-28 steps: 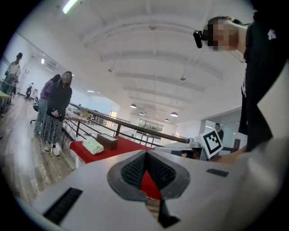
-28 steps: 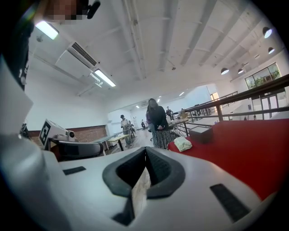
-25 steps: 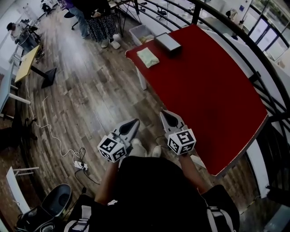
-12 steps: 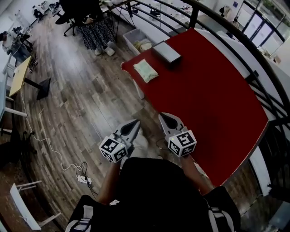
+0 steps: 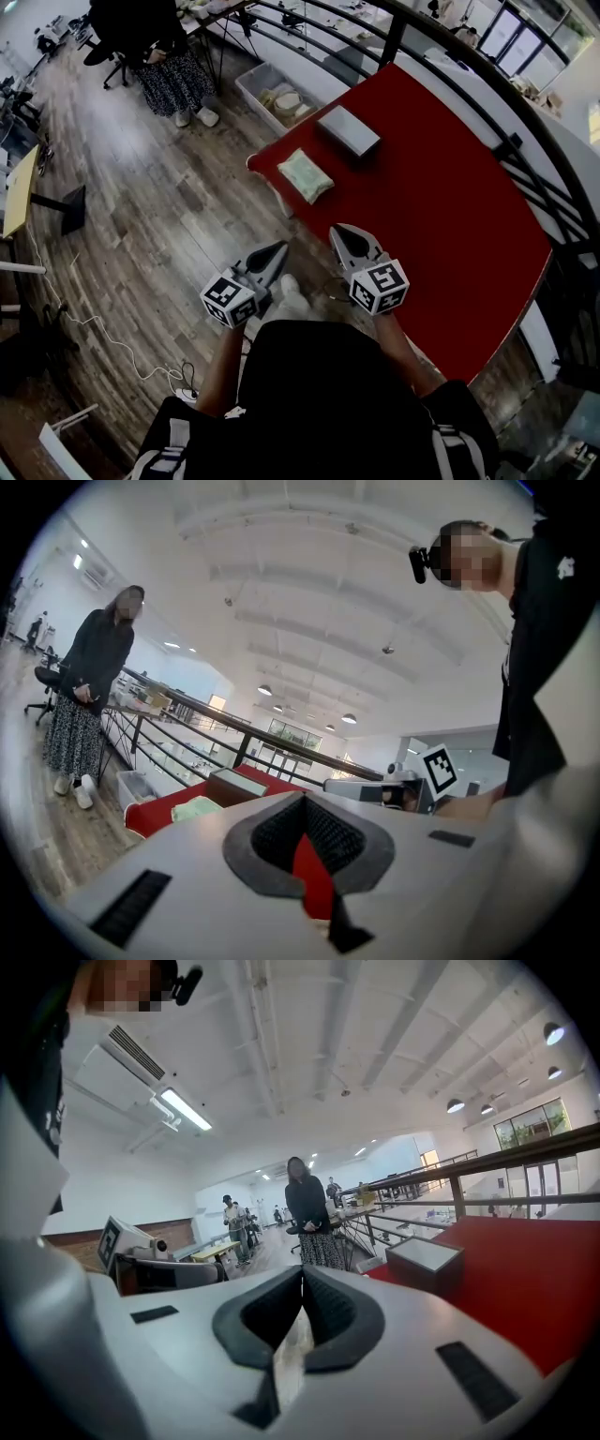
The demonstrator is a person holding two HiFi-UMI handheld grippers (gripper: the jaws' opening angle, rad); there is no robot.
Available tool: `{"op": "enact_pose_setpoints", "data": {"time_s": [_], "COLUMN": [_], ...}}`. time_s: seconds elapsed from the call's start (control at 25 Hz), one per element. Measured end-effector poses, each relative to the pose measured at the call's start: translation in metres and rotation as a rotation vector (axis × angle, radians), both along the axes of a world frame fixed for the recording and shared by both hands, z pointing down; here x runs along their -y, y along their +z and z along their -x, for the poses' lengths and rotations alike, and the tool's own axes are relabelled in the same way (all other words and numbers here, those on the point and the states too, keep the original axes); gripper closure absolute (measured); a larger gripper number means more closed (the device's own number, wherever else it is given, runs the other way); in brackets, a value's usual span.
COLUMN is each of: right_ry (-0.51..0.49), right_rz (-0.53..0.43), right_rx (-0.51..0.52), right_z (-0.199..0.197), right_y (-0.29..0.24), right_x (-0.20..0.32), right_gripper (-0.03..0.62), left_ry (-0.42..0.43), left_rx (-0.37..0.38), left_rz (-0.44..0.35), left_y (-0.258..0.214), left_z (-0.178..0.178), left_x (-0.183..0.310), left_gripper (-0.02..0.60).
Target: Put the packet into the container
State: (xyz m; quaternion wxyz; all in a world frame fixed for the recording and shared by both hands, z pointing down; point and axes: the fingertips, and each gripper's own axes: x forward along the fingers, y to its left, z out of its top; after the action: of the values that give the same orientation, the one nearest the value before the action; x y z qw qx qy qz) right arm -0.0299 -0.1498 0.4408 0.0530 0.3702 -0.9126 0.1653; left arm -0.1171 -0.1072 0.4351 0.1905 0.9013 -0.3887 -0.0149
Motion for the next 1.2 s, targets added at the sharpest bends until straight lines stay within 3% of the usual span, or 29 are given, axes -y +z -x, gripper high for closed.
{"op": "enact_pose_setpoints", "data": {"time_s": [0.24, 0.4, 0.64, 0.8, 0.96, 1.2], "right_ry": [0.056, 0.085, 0.110, 0.087, 0.086, 0.018], "right_rz": [0.005, 0.008, 0.059, 0.083, 0.119, 0.130], "right_rx": [-0.031, -0.059, -0.071, -0.078, -0.079, -0.088], "right_z": [0.022, 0.027, 0.008, 0.004, -0.006, -0.006], "right_y": [0.008, 0.017, 0.030, 0.043, 0.059, 0.071], "right_x": [0.034, 0.052, 0.057, 0.089, 0.107, 0.127], "right_gripper": [0.576, 0.576, 0.576, 0.576, 0.576, 0.575], "left_ry": [0.058, 0.081, 0.128, 0.152, 0.188, 0.170], "left_rx": [-0.031, -0.010, -0.012, -0.016, 0.064, 0.084], "left_rz": [-0.007, 0.014, 0.044, 0.078, 0.093, 0.100], "left_y": [0.002, 0.018, 0.031, 0.041, 0.058, 0.073], "left_z": [0.018, 0.027, 0.011, 0.000, -0.008, -0.017], "left_x": [0.040, 0.062, 0.070, 0.111, 0.135, 0.155], "left_gripper": [0.577, 0.577, 0.577, 0.577, 0.577, 0.577]}}
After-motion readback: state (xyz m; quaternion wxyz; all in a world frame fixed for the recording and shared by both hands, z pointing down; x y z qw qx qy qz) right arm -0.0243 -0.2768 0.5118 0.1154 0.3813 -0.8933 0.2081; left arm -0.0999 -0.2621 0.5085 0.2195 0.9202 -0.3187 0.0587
